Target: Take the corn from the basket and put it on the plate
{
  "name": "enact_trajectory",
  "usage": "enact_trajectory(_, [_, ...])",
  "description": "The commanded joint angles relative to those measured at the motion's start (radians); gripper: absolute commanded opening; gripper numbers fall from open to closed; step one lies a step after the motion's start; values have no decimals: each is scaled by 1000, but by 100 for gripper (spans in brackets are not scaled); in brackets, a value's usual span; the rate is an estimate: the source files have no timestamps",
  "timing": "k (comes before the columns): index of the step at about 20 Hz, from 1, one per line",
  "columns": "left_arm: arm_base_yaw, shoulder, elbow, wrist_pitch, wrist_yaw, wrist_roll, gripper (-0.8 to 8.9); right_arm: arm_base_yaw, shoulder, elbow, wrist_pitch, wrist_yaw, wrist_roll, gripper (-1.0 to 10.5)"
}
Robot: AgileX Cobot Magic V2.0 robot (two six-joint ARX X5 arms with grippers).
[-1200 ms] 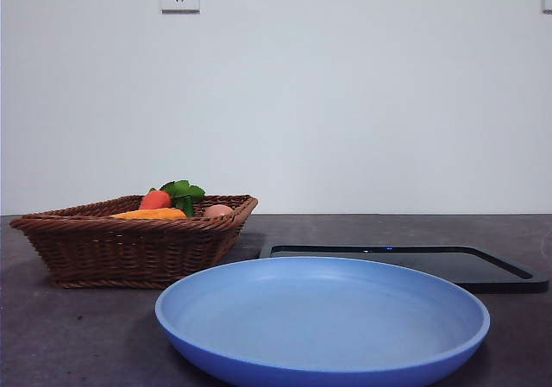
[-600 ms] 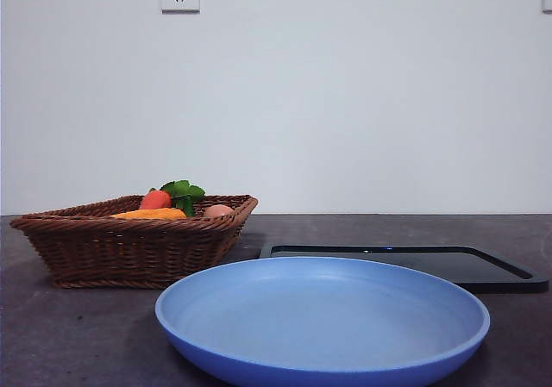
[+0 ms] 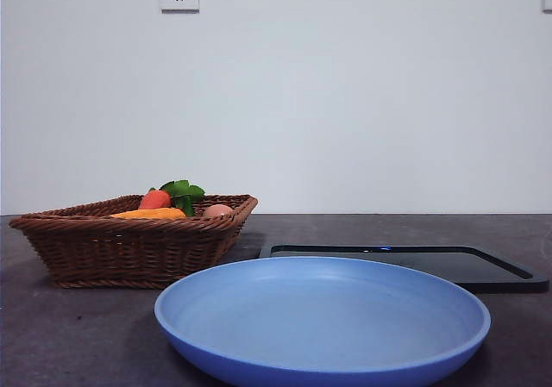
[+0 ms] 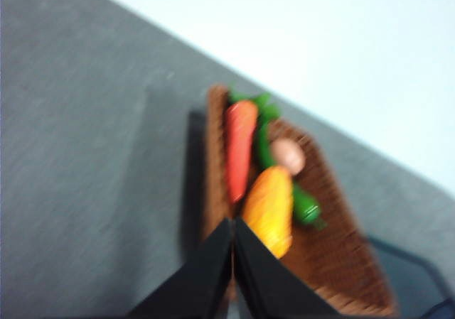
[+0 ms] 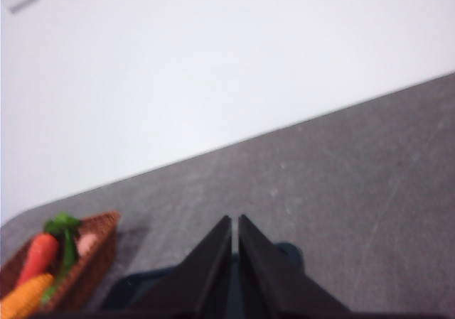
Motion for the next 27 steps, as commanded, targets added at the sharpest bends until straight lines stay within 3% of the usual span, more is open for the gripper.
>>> enact_trajectory(1, [4,26,73,-7,10,-38,6,-2,27,74,-66,3,9,3])
enact_trajectory(6, [4,129,192,-94,99,1,6,0,131,206,-225,-68,-81,3])
enact_trajectory(13, [3,329,355,-282,314,193,6,2,368,372,-471,-301,-269,3])
enact_trajectory(16, [-9,401,415,-384,378,287,6,18,468,431,-568,-354,-344,3])
enact_trajectory(24, [-102,542,535,-612,407,452,6,137,643,550,-750,-354,-449,3])
enact_trajectory(27, [-133,565,544,-633,407,456,7,191,670,568,-761,-350,-455,3])
